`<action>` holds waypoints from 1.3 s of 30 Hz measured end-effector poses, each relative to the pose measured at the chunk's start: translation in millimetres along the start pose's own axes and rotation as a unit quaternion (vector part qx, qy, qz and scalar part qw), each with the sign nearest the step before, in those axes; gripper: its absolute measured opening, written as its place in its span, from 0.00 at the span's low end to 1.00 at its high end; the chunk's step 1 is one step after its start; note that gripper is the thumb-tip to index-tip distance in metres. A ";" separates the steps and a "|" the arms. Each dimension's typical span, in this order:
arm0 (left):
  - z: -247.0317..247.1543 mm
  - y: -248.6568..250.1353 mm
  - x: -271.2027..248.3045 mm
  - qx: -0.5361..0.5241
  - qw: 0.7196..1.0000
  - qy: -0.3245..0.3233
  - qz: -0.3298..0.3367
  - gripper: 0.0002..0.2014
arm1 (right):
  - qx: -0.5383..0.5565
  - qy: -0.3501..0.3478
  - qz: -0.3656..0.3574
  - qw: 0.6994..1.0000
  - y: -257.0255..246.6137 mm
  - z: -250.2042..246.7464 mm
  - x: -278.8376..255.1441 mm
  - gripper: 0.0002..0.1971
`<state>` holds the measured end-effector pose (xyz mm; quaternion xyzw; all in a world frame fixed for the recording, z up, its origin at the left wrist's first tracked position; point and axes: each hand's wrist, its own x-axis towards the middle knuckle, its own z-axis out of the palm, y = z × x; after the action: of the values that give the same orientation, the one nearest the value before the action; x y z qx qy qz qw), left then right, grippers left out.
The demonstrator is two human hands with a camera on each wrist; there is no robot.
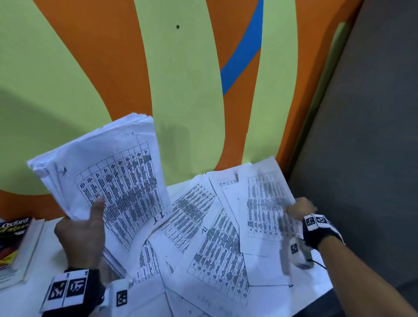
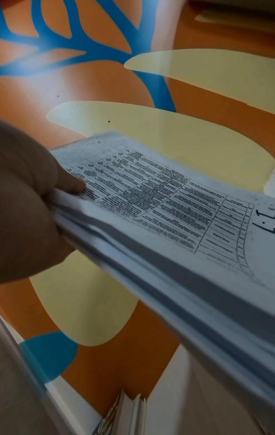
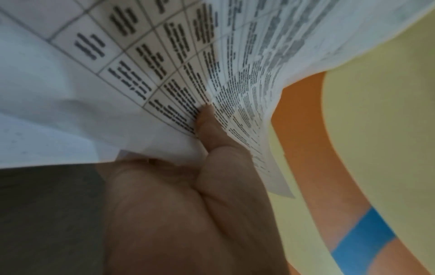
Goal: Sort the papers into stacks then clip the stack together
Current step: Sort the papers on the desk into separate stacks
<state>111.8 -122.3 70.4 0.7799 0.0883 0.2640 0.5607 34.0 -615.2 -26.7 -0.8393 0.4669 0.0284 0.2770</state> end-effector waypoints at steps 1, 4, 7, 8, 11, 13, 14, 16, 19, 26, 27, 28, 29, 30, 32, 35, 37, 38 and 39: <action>2.6 2.0 -3.2 -0.001 1.000 -0.004 -0.002 0.27 | 0.004 0.004 0.025 1.000 4.7 -0.4 0.1 0.16; 7.4 6.6 -11.1 -0.002 1.000 -0.022 0.006 0.26 | 0.047 0.013 0.033 0.998 14.6 8.3 3.5 0.09; 12.1 9.0 -13.4 0.006 0.999 -0.036 0.009 0.26 | 0.079 0.073 0.041 0.993 19.5 13.9 0.7 0.13; 13.7 10.9 -13.9 0.007 0.999 -0.041 0.010 0.27 | 0.075 0.094 0.033 0.992 20.8 15.2 1.2 0.13; 17.8 14.7 -15.0 0.008 0.999 -0.048 0.020 0.27 | 0.090 0.140 -0.021 0.986 15.3 6.7 -9.8 0.04; 19.2 15.0 -15.2 0.007 0.998 -0.054 0.025 0.27 | 0.122 0.145 -0.071 0.979 9.4 -5.4 -16.4 0.08; 20.3 13.5 -14.4 0.003 0.998 -0.057 0.027 0.27 | 0.139 0.136 -0.092 0.977 4.6 -14.4 -20.8 0.11; 23.0 11.2 -13.6 -0.006 0.997 -0.067 0.026 0.26 | 0.199 0.090 -0.129 0.967 -7.6 -39.4 -37.1 0.15; 26.2 14.5 -12.0 -0.029 0.996 -0.087 0.019 0.24 | 0.311 0.012 -0.206 0.928 -29.8 -85.2 -72.3 0.11; 37.3 27.4 0.9 -0.087 0.980 -0.180 -0.019 0.26 | 0.525 -0.129 -0.286 0.791 -85.2 -125.6 -128.3 0.11; 40.5 31.7 0.0 -0.090 0.976 -0.197 -0.020 0.27 | 0.551 -0.155 -0.280 0.770 -92.9 -119.7 -129.1 0.16; 43.0 35.2 0.0 -0.087 0.974 -0.208 -0.016 0.26 | 0.569 -0.180 -0.269 0.756 -101.6 -110.5 -128.0 0.19; 45.0 38.0 0.4 -0.095 0.970 -0.222 -0.012 0.25 | 0.573 -0.209 -0.255 0.750 -111.2 -100.0 -126.3 0.25; 47.8 39.1 0.4 -0.110 0.963 -0.244 -0.021 0.23 | 0.568 -0.230 -0.237 0.754 -119.0 -88.1 -126.2 0.33; 47.7 35.8 2.3 -0.135 0.944 -0.299 -0.039 0.19 | 0.559 -0.252 -0.204 0.763 -133.6 -63.5 -126.4 0.37; 41.6 36.9 -4.0 -0.181 0.914 -0.354 -0.075 0.18 | 0.551 -0.271 -0.163 0.772 -147.7 -31.6 -131.2 0.13; 37.0 43.1 -11.7 -0.221 0.896 -0.370 -0.108 0.18 | 0.542 -0.323 -0.149 0.761 -151.6 -15.9 -137.2 0.09; 34.1 46.1 -14.5 -0.229 0.889 -0.375 -0.129 0.18 | 0.544 -0.349 -0.146 0.749 -152.8 -9.9 -139.9 0.09; 32.0 43.5 -14.1 -0.234 0.885 -0.373 -0.150 0.20 | 0.545 -0.368 -0.146 0.739 -155.6 -4.9 -145.1 0.11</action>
<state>109.4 -170.4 98.6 0.6444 -0.0751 -0.1205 0.7513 75.8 -442.2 90.1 -0.5270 0.1362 0.0356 0.8381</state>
